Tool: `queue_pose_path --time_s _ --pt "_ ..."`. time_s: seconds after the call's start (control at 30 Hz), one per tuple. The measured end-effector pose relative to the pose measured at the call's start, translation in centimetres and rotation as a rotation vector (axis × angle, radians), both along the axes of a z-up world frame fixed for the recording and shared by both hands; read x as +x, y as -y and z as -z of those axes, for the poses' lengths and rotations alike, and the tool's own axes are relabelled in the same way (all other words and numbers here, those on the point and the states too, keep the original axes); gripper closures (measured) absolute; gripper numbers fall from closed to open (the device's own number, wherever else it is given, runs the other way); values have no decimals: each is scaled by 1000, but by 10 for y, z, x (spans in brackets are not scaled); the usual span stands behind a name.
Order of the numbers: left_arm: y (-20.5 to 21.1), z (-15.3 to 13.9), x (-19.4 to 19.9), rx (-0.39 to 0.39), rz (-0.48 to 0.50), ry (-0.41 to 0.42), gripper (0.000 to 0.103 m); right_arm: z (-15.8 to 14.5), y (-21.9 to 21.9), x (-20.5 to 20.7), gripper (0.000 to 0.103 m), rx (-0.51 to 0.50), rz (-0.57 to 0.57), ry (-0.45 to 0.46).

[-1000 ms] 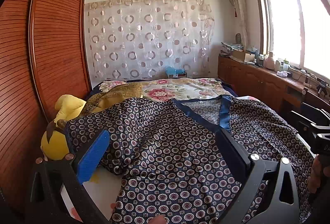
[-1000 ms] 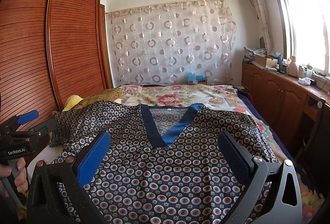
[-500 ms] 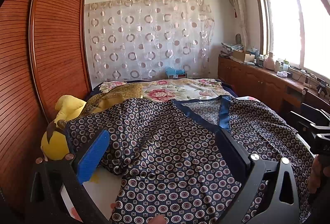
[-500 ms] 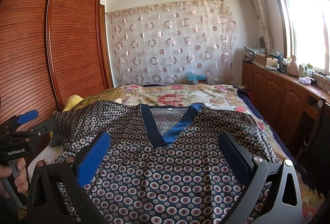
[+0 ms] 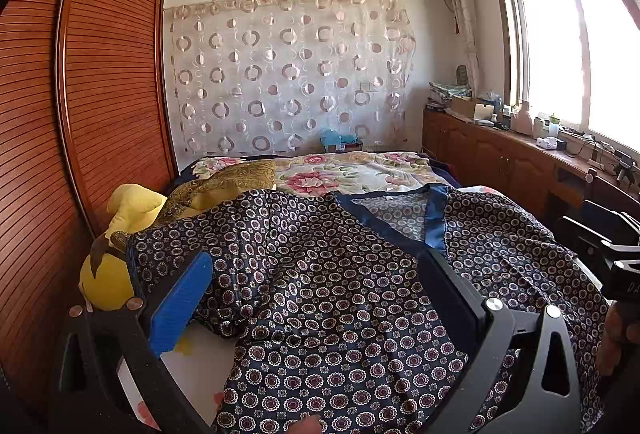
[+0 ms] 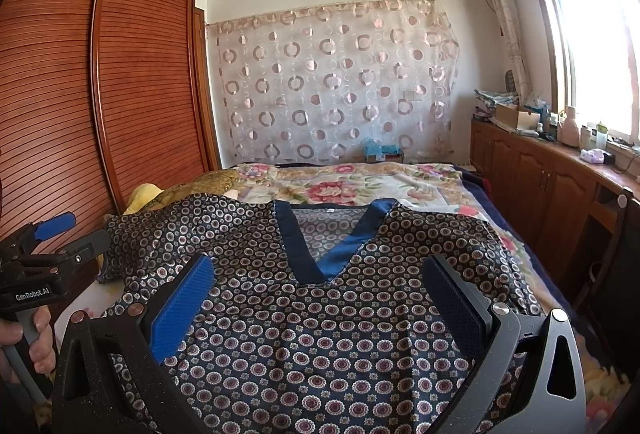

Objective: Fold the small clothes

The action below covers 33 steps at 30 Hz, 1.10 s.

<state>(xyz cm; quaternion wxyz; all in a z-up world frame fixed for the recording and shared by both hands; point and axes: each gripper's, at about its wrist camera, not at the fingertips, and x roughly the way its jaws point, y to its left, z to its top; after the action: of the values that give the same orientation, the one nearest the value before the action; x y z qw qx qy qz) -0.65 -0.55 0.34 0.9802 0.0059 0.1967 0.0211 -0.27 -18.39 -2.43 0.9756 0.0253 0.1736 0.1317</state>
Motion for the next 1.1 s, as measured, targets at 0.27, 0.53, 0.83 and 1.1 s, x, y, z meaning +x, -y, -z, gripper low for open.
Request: queue_pose_path --time_s 0.27,0.53,0.83,1.1 --pt "-1 1 0 2 -3 -4 0 1 -1 0 0 0 -4 -2" --pt "-32 10 2 -15 -30 -48 0 4 -7 7 0 -13 -18 -20" --pt "-74 35 7 -17 -87 -117 0 13 -10 24 0 -24 -56 -70" --pt "-105 54 12 -36 -90 -163 0 28 -13 51 0 -41 -74 -159"
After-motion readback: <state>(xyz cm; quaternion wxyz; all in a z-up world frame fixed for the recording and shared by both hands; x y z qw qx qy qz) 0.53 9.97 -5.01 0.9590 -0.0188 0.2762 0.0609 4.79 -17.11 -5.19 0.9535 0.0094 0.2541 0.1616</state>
